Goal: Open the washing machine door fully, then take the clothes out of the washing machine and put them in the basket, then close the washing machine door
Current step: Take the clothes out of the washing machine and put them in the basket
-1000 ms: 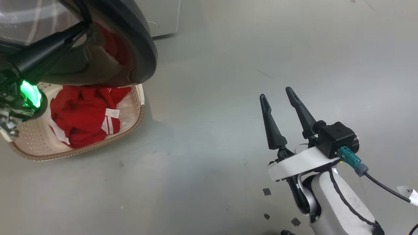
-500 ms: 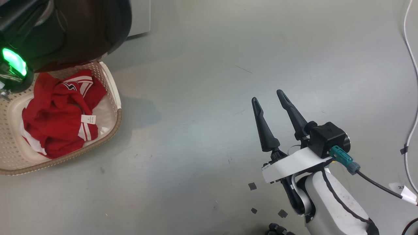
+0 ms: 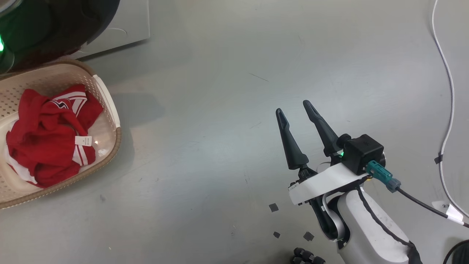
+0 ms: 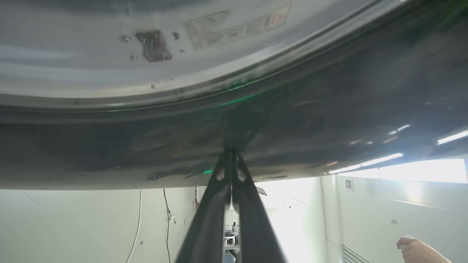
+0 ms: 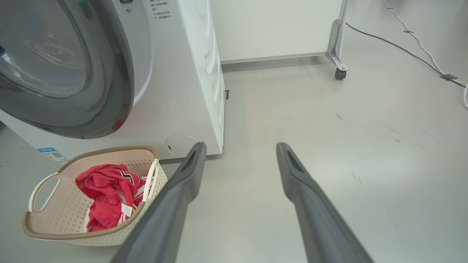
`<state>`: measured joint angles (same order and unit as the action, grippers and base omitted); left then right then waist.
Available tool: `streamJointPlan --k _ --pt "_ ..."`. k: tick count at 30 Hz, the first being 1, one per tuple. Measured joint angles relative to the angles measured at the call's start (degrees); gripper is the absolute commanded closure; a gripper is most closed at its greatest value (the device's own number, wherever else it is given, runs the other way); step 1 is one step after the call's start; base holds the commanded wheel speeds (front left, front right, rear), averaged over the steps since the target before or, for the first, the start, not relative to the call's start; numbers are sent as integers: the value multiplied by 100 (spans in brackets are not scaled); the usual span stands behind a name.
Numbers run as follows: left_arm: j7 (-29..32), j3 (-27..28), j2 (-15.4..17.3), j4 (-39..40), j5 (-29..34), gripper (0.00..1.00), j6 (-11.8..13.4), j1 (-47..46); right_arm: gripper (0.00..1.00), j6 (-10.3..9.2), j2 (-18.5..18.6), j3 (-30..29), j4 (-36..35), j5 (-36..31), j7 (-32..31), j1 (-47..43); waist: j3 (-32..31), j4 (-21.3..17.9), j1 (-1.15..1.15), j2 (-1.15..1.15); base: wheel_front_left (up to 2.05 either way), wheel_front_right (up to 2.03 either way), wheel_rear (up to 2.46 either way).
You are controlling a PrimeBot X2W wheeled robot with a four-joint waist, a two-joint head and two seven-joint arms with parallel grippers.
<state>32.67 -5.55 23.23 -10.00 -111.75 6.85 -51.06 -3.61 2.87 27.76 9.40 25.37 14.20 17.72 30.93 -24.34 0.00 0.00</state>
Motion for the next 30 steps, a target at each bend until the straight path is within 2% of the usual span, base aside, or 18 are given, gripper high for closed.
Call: streamJointPlan --k 11,17,25,30 --pt "-107 -37 -70 -405 51 100 0 -304 0 -58 -4 -3 -24 42 8 105 9 -61 0 0 0 0 0" --pt "-46 -182 -153 -526 142 100 -32 -343 0 -110 -5 -176 -37 31 8 114 -21 57 0 0 0 0 0" --pt "64 -204 -247 -610 142 100 -385 -249 0 -118 -5 -297 -36 -38 8 115 -114 322 0 0 0 0 0" --pt "63 -194 -266 -649 142 100 -645 287 0 -158 -4 -368 -12 -91 9 114 -221 514 0 0 0 0 0"
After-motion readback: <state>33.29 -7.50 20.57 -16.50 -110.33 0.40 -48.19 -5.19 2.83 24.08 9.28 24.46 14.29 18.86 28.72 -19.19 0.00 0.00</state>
